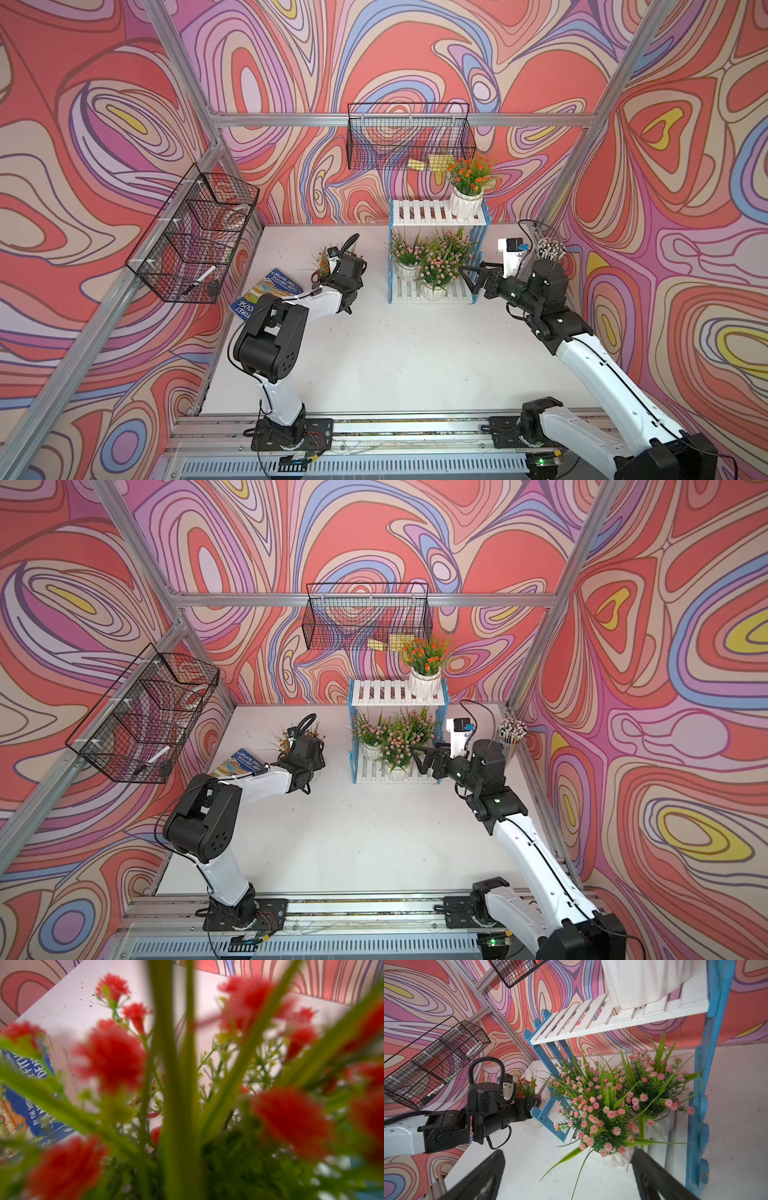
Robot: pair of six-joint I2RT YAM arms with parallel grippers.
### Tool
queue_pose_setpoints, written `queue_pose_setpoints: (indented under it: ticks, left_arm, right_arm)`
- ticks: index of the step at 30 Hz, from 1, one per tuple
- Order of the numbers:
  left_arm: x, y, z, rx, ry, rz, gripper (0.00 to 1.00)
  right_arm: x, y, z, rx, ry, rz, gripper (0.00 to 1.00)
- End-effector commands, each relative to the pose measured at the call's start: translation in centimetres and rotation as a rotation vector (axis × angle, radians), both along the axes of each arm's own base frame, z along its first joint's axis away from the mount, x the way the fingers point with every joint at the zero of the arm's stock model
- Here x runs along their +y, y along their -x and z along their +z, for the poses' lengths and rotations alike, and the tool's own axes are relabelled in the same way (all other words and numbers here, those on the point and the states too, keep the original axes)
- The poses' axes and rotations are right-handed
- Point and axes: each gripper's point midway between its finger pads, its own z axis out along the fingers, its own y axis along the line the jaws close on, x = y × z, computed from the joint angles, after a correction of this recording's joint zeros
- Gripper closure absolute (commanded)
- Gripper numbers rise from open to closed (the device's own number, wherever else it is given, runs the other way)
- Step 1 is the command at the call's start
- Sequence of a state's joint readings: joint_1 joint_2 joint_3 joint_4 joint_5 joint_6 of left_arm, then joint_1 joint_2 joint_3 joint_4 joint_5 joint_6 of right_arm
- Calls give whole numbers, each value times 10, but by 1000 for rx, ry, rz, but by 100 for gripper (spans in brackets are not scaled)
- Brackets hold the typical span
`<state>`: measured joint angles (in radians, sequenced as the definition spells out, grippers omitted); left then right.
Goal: Place the baby's breath potted plants on the rack by color
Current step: Pick up the baby's breath potted plant from the center of the board.
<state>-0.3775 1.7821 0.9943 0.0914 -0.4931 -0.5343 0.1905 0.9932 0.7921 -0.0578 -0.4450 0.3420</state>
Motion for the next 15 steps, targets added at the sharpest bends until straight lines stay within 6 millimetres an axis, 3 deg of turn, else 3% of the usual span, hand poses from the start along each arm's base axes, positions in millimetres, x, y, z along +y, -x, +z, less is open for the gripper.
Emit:
queue_pose_setpoints:
  ticks: [1,15]
  left_arm:
    - [1,11,9,21,9,-25,34]
    - [-14,35,77,-37,17,-131,35]
  right_arm:
    - [0,-1,-2,-4,0,-2,2]
    - [-20,-10,2,-2,39,-128,2]
